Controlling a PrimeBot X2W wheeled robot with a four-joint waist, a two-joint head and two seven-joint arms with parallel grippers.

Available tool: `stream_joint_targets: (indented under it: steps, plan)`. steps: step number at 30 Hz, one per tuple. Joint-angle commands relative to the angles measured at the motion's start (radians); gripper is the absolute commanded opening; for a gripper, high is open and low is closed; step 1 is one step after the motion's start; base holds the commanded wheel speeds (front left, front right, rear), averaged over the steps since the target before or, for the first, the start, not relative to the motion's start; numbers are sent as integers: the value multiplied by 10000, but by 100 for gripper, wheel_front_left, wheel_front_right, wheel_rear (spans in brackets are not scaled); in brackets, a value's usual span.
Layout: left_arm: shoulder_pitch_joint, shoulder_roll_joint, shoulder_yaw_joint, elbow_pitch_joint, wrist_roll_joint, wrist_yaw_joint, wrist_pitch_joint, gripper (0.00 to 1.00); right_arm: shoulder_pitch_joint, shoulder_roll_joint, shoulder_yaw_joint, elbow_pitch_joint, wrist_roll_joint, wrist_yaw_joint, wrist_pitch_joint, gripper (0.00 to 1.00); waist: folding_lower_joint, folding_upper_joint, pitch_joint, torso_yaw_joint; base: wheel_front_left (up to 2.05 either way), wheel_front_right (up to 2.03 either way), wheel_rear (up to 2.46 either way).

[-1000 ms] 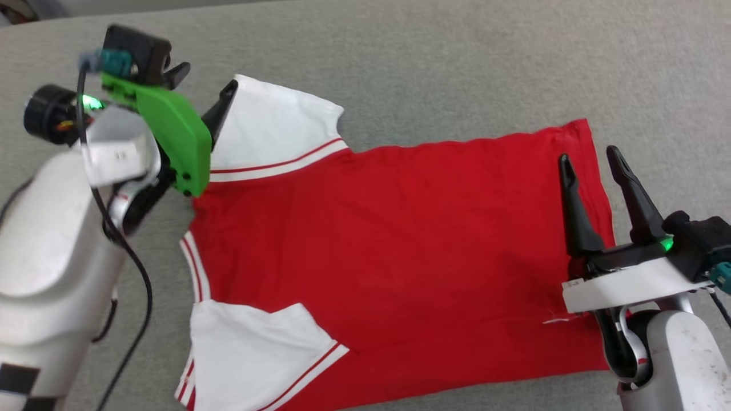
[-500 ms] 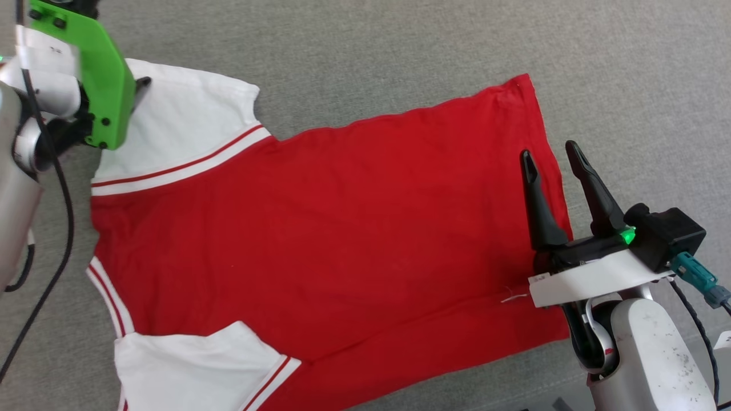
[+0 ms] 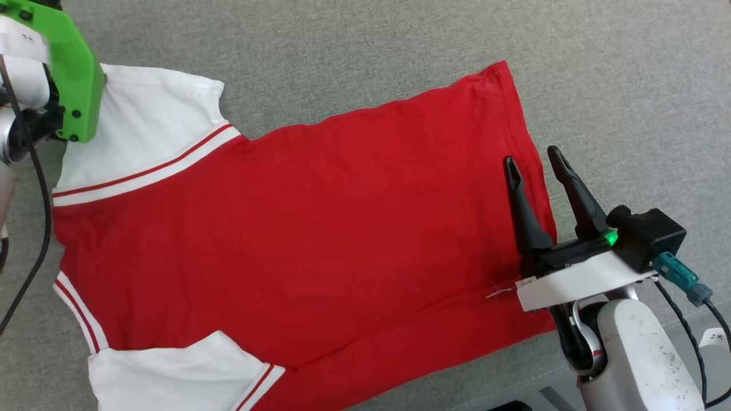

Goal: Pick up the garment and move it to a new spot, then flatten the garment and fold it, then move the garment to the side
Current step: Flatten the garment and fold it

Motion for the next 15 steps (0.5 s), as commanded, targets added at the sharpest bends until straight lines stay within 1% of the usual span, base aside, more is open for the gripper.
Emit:
stream_joint_targets:
  steps: [1, 7, 11, 13, 15]
  plan:
    - [510, 51, -272, 320, -108, -24, 144, 0, -132, 26, -26, 25, -3, -80, -85, 100, 0, 120, -85, 53, 0, 0, 0]
    - [679, -191, -72, 92, -625, -25, -1138, 0, -87, -68, -44, 213, -138, -80, -46, 100, 0, 120, -528, 240, 0, 0, 0]
    - [883, -80, -185, -465, -858, -25, -1911, 0, 49, -245, -194, 278, -171, -80, 203, 100, 0, 120, -960, 498, 0, 0, 0]
    - [1030, -21, -195, -750, -989, -26, -2229, 0, 113, -376, -245, 294, -57, -80, 586, 100, 0, 120, -1179, 672, 0, 0, 0]
    - [1224, -13, -148, -1001, -1151, -26, -2465, 0, 114, -576, -155, 245, 184, -80, 1225, 100, 0, 120, -1400, 846, 0, 0, 0]
